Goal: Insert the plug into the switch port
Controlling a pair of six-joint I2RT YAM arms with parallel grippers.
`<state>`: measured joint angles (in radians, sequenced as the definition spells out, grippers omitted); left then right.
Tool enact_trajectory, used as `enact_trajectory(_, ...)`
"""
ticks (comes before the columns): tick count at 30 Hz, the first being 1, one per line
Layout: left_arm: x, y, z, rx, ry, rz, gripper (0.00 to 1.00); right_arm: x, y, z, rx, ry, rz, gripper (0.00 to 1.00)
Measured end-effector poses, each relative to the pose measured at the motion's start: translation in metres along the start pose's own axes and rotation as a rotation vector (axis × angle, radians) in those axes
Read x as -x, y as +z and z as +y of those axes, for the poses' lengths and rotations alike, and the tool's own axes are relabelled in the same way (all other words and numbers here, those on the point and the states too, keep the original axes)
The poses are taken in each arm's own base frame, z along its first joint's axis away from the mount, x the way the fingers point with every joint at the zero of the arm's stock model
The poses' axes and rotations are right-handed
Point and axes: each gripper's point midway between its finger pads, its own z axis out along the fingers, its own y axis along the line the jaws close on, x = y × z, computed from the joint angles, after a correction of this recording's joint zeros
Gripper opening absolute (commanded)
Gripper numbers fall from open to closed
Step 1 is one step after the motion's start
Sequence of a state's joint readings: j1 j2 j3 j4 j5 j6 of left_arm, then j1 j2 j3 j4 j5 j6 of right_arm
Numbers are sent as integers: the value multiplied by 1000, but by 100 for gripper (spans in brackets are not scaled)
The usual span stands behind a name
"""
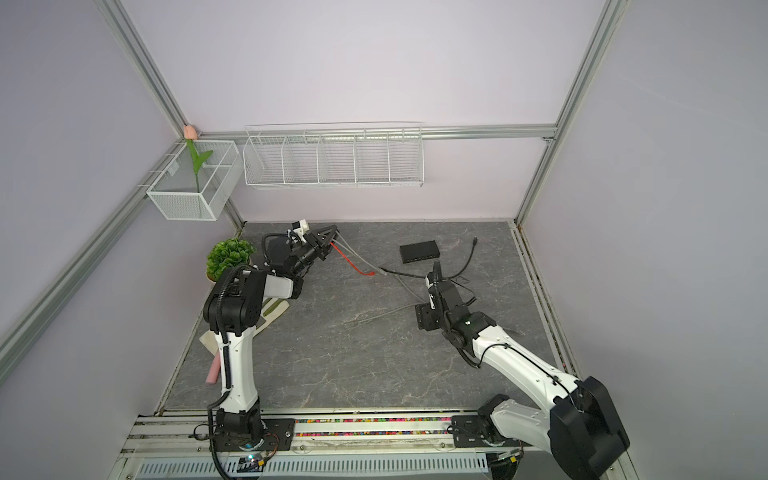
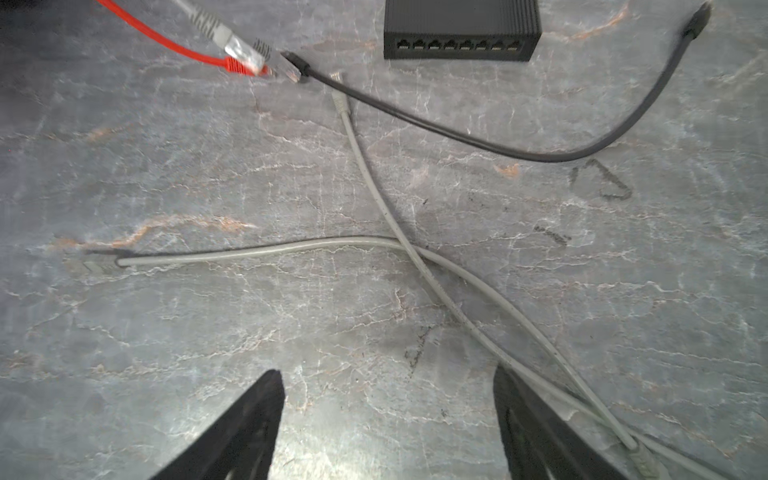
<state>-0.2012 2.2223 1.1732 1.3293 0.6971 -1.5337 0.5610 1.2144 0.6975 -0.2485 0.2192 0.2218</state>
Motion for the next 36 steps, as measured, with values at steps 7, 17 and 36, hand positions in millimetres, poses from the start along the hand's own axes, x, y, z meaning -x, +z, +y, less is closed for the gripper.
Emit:
enact_trajectory(7,17,-4,1,2,-19,-3,42,-11,48,33,53,-166,109,82)
enact_trajectory(17,21,-47,31,81,-64,-53,90,67,89,37,-4,-230,41,62)
enact_trajectory(36,-82,-124,-2,455,98,-5,100,31,143,16,38,-205,262,23)
